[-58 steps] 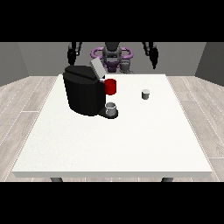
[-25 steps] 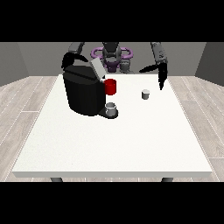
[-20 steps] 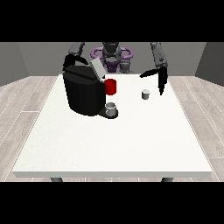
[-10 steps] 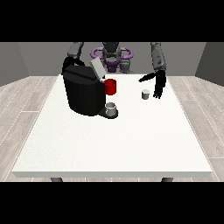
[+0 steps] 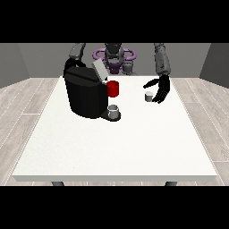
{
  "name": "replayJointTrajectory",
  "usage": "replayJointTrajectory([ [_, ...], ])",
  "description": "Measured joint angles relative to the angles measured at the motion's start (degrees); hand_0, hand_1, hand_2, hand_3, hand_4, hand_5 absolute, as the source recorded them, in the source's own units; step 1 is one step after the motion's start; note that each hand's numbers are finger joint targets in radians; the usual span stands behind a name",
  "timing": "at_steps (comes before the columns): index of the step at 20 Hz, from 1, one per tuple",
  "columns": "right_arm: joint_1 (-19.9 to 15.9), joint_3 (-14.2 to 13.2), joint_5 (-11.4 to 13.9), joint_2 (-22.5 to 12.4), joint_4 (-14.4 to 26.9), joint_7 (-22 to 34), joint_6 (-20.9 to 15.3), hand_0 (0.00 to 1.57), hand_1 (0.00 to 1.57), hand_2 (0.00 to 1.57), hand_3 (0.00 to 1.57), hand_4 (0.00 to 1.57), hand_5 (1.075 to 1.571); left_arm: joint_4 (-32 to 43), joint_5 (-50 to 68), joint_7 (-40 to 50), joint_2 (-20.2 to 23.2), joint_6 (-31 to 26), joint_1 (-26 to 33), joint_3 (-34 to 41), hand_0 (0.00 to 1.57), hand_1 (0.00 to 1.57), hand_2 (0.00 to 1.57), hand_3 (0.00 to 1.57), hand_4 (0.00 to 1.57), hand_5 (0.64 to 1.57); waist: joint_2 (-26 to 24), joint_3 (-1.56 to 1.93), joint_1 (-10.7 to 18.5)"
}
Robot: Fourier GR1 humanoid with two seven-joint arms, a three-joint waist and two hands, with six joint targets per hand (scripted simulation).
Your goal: Insert the coffee pod into the coffee machine and close the lid
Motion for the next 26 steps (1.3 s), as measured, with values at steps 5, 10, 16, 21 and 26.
replayJointTrajectory([
  [5, 0.26, 0.29, 0.08, -0.05, 0.10, -0.53, -0.07, 0.00, 0.00, 0.00, 0.00, 0.49, 1.571, 2.34, -4.15, -3.26, 0.75, 3.13, -0.33, -1.53, 0.67, 0.67, 0.81, 0.55, 0.00, 1.571, 0.52, 0.03, -0.32],
  [10, 0.12, 0.76, -0.17, 0.61, 0.18, -1.06, -0.42, 0.00, 0.00, 0.00, 0.00, 0.50, 1.571, 4.75, -6.69, -4.69, 0.19, 7.86, -2.72, -1.15, 0.77, 0.77, 0.92, 0.69, 0.35, 1.571, 1.24, 0.05, -0.88],
  [16, 0.60, -0.34, -1.60, 0.32, 0.34, -1.50, 0.36, 0.00, 0.00, 0.00, 0.00, 0.53, 1.571, 7.36, -9.09, -6.51, 0.23, 11.38, -3.95, -0.94, 0.99, 0.99, 1.09, 0.87, 0.29, 1.571, 1.07, 0.02, -0.92],
  [21, -1.31, -0.45, -1.96, 0.54, 0.01, -0.39, 0.08, 0.00, 0.00, 0.00, 0.00, 0.40, 1.571, 9.40, -12.24, -5.89, 0.69, 13.55, -5.88, -1.89, 1.11, 1.11, 1.17, 0.97, 0.28, 1.571, 2.23, 0.15, -1.65],
  [26, -1.90, -1.76, -2.76, 0.14, 1.57, -0.72, 0.09, 0.00, 0.00, 0.00, 0.00, 0.44, 1.571, 10.05, -13.48, -7.79, 1.14, 12.08, -7.22, -2.29, 1.42, 1.42, 1.46, 1.42, 0.56, 1.571, 1.59, 0.07, -0.74],
])
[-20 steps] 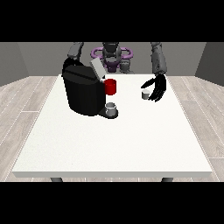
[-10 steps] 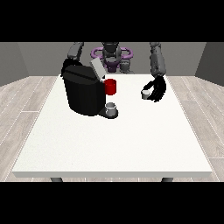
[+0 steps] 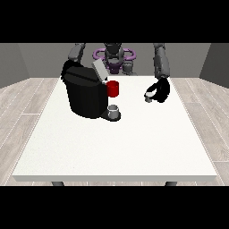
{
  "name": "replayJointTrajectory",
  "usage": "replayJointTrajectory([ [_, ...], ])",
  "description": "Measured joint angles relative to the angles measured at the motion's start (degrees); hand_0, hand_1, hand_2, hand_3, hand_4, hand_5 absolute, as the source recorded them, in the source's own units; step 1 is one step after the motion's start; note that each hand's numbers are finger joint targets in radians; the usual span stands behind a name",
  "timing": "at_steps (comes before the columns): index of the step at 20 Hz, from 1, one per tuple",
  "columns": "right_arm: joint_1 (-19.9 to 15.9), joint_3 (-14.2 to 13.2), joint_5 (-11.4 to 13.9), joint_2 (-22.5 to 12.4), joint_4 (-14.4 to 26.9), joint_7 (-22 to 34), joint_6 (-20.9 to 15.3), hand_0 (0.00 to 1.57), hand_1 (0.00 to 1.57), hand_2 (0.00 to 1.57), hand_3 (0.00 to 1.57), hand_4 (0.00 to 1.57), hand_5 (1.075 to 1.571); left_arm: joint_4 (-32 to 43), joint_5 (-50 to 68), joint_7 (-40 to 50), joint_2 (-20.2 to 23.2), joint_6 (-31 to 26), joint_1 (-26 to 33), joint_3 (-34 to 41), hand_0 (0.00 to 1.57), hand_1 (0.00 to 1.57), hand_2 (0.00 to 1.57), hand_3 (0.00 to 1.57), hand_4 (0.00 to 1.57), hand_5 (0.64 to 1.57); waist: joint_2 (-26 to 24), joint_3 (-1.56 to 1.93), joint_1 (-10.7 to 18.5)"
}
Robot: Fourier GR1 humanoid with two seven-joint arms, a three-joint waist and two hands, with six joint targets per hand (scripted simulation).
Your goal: Insert the coffee pod into the coffee machine and close the lid
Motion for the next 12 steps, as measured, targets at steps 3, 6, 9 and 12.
replayJointTrajectory([
  [3, 1.35, 0.34, -0.10, 0.56, 0.80, -0.62, -0.29, 0.00, 0.00, 0.00, 0.00, 0.50, 1.571, -0.67, 0.40, -1.93, 0.71, -2.35, -1.32, 0.18, 1.45, 1.45, 1.45, 1.39, 0.62, 1.571, -1.13, -0.03, 0.11],
  [6, 0.24, 0.06, 0.20, 0.40, 3.05, -1.25, -0.35, 0.00, 0.00, 0.00, 0.00, 0.49, 1.571, -2.25, 0.48, -1.23, 0.04, -4.80, -4.33, -0.26, 1.34, 1.34, 1.40, 1.36, 0.59, 1.571, -1.88, -0.02, 0.57],
  [9, 0.49, -0.02, 0.10, 0.33, 5.44, -2.29, -0.65, 0.00, 0.00, 0.00, 0.00, 0.44, 1.571, -3.79, 0.24, -0.75, -0.62, -7.06, -5.75, -0.89, 1.24, 1.24, 1.33, 1.32, 0.53, 1.571, -3.24, -0.03, 1.33],
  [12, -0.15, -0.08, 0.03, 0.08, 6.39, -1.91, -0.32, 0.00, 0.00, 0.00, 0.00, 0.47, 1.571, -4.89, 0.51, 0.32, -0.80, -9.74, -7.95, -0.90, 1.23, 1.23, 1.32, 1.29, 0.57, 1.571, -4.51, -0.03, 1.19],
])
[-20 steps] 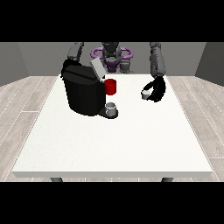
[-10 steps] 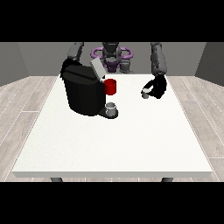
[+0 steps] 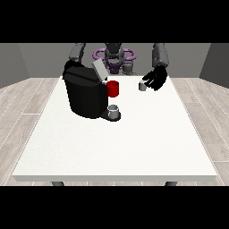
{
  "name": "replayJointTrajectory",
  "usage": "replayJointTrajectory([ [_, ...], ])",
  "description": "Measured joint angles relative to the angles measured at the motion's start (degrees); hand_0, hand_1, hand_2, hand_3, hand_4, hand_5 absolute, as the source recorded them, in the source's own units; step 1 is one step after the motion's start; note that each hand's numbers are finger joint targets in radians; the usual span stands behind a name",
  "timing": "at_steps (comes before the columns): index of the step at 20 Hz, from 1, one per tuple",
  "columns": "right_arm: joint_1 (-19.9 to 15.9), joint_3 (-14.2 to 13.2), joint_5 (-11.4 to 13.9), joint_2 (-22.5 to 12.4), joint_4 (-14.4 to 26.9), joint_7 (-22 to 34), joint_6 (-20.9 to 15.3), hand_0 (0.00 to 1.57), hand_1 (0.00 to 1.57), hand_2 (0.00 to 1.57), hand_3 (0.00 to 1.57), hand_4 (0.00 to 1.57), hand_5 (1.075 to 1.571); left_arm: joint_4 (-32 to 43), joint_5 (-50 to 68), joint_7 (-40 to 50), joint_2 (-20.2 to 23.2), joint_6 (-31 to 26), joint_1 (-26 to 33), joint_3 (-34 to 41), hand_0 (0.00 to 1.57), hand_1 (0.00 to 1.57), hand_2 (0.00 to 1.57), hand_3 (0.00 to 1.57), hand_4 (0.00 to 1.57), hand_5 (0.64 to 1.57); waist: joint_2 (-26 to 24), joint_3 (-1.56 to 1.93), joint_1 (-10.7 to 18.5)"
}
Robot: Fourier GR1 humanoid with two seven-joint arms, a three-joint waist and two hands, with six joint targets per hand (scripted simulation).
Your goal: Insert the coffee pod into the coffee machine and close the lid
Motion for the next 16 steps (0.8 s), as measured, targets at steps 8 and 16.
replayJointTrajectory([
  [8, -1.20, -0.03, -0.88, -0.35, 0.28, -0.18, 1.49, 0.00, 0.00, 0.00, 0.00, 0.49, 1.571, -1.79, 0.16, 2.82, 1.38, -4.44, -6.50, 1.14, 1.25, 1.25, 1.33, 1.28, 0.54, 1.571, -0.37, -0.01, -2.27],
  [16, -2.45, 0.88, -0.50, -0.32, -1.02, 0.70, 1.67, 0.00, 0.00, 0.00, 0.00, 0.51, 1.571, -2.17, -0.05, 5.87, 2.82, -6.24, -12.28, 2.93, 1.27, 1.27, 1.31, 1.24, 0.51, 1.571, 0.74, -0.02, -4.54],
])
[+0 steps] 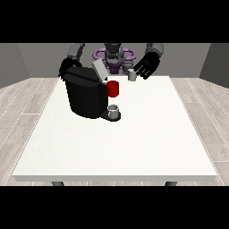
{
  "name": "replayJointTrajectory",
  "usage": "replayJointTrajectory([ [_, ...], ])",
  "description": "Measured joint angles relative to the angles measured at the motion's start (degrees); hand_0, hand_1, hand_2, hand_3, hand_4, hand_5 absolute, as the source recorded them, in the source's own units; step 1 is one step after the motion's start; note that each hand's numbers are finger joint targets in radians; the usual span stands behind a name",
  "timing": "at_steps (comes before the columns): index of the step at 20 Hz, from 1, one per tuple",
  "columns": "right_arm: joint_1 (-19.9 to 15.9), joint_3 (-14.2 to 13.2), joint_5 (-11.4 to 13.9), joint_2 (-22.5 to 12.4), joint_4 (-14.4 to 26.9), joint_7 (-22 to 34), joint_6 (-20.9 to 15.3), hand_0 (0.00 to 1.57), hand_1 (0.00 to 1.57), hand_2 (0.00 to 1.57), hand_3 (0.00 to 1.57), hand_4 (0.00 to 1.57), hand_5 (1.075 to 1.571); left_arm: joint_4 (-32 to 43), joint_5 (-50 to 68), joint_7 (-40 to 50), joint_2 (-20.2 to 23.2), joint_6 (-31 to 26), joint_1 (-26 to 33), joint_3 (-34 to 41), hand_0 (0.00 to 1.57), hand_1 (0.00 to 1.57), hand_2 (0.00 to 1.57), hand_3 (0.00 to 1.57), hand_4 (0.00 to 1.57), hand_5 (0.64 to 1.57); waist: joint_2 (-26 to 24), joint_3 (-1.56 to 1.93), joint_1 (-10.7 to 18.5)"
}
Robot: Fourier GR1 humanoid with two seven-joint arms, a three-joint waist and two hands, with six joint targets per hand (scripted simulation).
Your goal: Insert the coffee pod into the coffee machine and close the lid
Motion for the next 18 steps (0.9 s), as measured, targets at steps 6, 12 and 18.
replayJointTrajectory([
  [6, -2.30, 0.29, 0.59, 0.01, -1.41, 1.10, -0.87, 0.00, 0.00, 0.00, 0.00, 0.55, 1.571, 0.70, 0.69, 2.65, 1.53, -0.87, -5.49, 2.34, 1.26, 1.26, 1.32, 1.26, 0.49, 1.571, 2.59, 0.00, -2.58],
  [12, -2.43, 0.73, 1.21, -0.29, -3.08, 1.68, -1.15, 0.00, 0.00, 0.00, 0.00, 0.48, 1.571, 1.12, -0.02, 3.75, 0.68, -0.03, -7.43, 2.44, 1.28, 1.28, 1.31, 1.23, 0.50, 1.571, 3.44, 0.01, -4.31],
  [18, -2.71, 0.71, 1.34, -0.38, -4.13, 1.86, -1.98, 0.00, 0.00, 0.00, 0.00, 0.52, 1.571, 1.71, -0.48, 4.11, 1.20, -0.42, -9.52, 2.83, 1.31, 1.31, 1.33, 1.23, 0.49, 1.571, 4.83, 0.01, -4.80],
])
